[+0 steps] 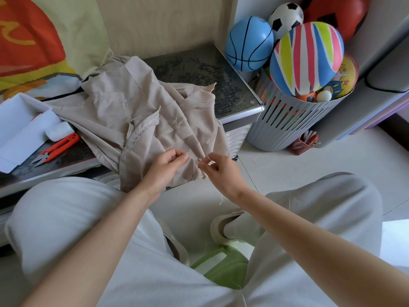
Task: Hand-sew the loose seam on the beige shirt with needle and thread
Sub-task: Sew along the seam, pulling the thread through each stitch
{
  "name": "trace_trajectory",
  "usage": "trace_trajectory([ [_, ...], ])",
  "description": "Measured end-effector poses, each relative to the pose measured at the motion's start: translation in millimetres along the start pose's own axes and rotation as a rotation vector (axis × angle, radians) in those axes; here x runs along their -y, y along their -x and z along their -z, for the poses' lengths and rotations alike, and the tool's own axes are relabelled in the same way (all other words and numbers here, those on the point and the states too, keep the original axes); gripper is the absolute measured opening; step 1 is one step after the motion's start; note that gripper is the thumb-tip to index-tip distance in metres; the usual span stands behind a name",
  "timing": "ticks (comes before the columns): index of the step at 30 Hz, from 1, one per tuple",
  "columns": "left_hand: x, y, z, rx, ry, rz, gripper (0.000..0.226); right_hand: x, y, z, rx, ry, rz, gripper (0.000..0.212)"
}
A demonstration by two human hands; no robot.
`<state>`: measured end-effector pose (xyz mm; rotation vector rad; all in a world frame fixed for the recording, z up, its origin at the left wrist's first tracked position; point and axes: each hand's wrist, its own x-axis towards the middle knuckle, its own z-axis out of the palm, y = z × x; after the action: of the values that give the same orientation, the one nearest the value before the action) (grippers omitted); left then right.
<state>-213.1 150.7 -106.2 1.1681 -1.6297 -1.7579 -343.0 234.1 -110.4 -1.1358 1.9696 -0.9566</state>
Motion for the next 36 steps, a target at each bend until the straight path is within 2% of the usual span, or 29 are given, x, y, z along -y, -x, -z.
trace_trajectory([
  [3, -1, 0, 0, -0.028, 0.012, -0.013, 0.02, -13, 3, 2, 0.025, 0.07, -0.052, 0.02],
  [6, -1, -1, -1, -0.034, 0.021, -0.01, 0.02, -27, 6, 3, 0.141, 0.194, -0.141, 0.013],
  [10, 0, -1, -1, -0.033, 0.025, -0.008, 0.02, -38, 7, 5, 0.237, 0.305, -0.243, 0.017],
  [12, 1, -1, -1, -0.023, 0.023, -0.006, 0.02, -34, 6, 7, 0.165, 0.255, -0.219, 0.017],
  [14, 2, -1, -1, -0.01, 0.009, -0.006, 0.019, -24, 3, 9, 0.078, 0.107, -0.162, 0.015],
  [17, 3, -2, -1, 0.008, -0.011, -0.006, 0.017, -4, -1, 11, 0.06, -0.024, -0.063, 0.013],
  [20, 3, -3, -2, 0.043, -0.029, 0.006, 0.012, 9, -4, 6, 0.076, -0.04, -0.016, 0.008],
  [22, 4, -3, -2, 0.055, -0.022, 0.012, 0.012, 12, -5, 4, 0.069, -0.029, -0.012, 0.013],
  [25, 5, -4, -1, 0.039, -0.026, 0.013, 0.014, 13, -2, 4, 0.046, -0.073, -0.026, 0.018],
  [36, 7, -7, 0, -0.003, -0.1, -0.026, 0.022, 21, 1, 17, -0.073, -0.159, 0.029, 0.018],
])
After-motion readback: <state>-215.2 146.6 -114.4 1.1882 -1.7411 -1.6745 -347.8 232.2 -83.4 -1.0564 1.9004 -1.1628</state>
